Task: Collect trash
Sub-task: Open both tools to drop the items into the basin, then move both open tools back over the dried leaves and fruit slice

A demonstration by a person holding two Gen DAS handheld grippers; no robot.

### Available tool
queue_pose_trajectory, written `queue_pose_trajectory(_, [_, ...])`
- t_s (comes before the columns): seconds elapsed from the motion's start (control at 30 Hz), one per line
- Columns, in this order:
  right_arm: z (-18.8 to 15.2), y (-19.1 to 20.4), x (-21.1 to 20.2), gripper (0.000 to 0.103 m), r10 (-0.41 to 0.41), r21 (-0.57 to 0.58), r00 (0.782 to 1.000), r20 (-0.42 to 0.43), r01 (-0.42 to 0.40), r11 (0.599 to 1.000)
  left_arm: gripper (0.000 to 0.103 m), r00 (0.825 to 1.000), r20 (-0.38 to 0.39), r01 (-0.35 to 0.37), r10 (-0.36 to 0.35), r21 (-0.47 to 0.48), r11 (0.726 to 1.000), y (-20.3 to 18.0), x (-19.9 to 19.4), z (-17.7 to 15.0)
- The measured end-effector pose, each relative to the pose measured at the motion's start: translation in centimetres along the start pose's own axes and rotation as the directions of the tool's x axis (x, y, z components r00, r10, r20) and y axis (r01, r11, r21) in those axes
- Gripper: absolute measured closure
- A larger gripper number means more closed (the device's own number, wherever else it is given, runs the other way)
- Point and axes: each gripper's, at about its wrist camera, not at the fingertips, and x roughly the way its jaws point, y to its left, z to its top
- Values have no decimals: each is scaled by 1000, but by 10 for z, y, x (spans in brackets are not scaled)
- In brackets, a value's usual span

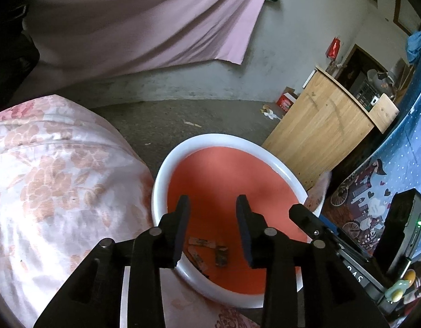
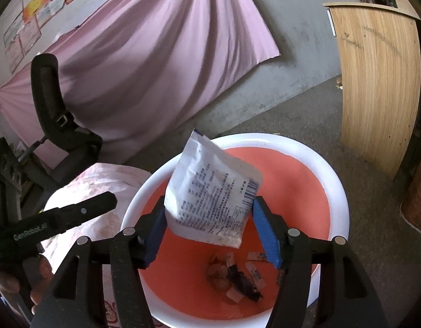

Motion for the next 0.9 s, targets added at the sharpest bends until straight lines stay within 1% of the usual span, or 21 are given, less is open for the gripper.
queue_pose_trajectory(0.13, [1, 3, -3, 40, -15, -16, 1000, 21, 15, 1000, 66, 999, 32, -6, 6, -2, 1000, 4, -14, -1])
queue_pose_trajectory(0.17, [2, 4, -4, 37, -17, -19, 999, 28, 18, 1000, 65, 999, 41, -8, 8, -2, 1000, 5, -18, -1])
queue_pose_trajectory(0.2, [3, 5, -5, 36, -18, -23, 999, 36, 19, 1000, 64, 999, 47, -13, 13, 0, 1000, 6, -21, -1])
queue_pose_trajectory(0.33, [4, 10, -11, 36, -21, -43, 997, 71, 24, 999, 58, 996, 86, -37, 36, 11, 999, 8, -36, -1])
queue_pose_trajectory(0.37, [4, 11, -13, 35, -20, -50, 996, 82, 24, 998, 57, 995, 95, -39, 38, 13, 999, 8, -40, -2])
queue_pose_trajectory(0.47, [5, 14, -15, 27, -24, -63, 995, 98, 30, 998, 57, 992, 112, -53, 50, 21, 998, 8, -48, -2])
queue_pose_trajectory(0.6, [5, 16, -16, 26, -19, -65, 994, 110, 26, 998, 57, 989, 133, -67, 63, 24, 997, 7, -56, -3])
queue_pose_trajectory(0.67, [6, 17, -19, 24, -15, -60, 992, 127, 22, 998, 57, 984, 164, -80, 75, 23, 997, 8, -64, -5])
queue_pose_trajectory(0.73, [7, 19, -24, 22, -4, -57, 988, 156, 13, 998, 53, 976, 201, -93, 87, 21, 995, 10, -75, -7])
queue_pose_trajectory(0.8, [8, 24, -31, 19, 10, -61, 982, 191, 2, 998, 45, 967, 238, -102, 95, 17, 995, 12, -85, -9])
queue_pose_trajectory(0.83, [8, 26, -33, 19, 16, -64, 979, 205, -3, 998, 43, 959, 264, -110, 103, 14, 994, 14, -92, -11])
queue_pose_trajectory(0.87, [8, 30, -36, 17, 24, -67, 975, 221, -9, 998, 37, 951, 289, -118, 110, 12, 993, 15, -100, -13])
queue_pose_trajectory(0.9, [9, 32, -38, 15, 31, -71, 972, 233, -15, 997, 26, 944, 307, -126, 117, 10, 992, 16, -106, -16])
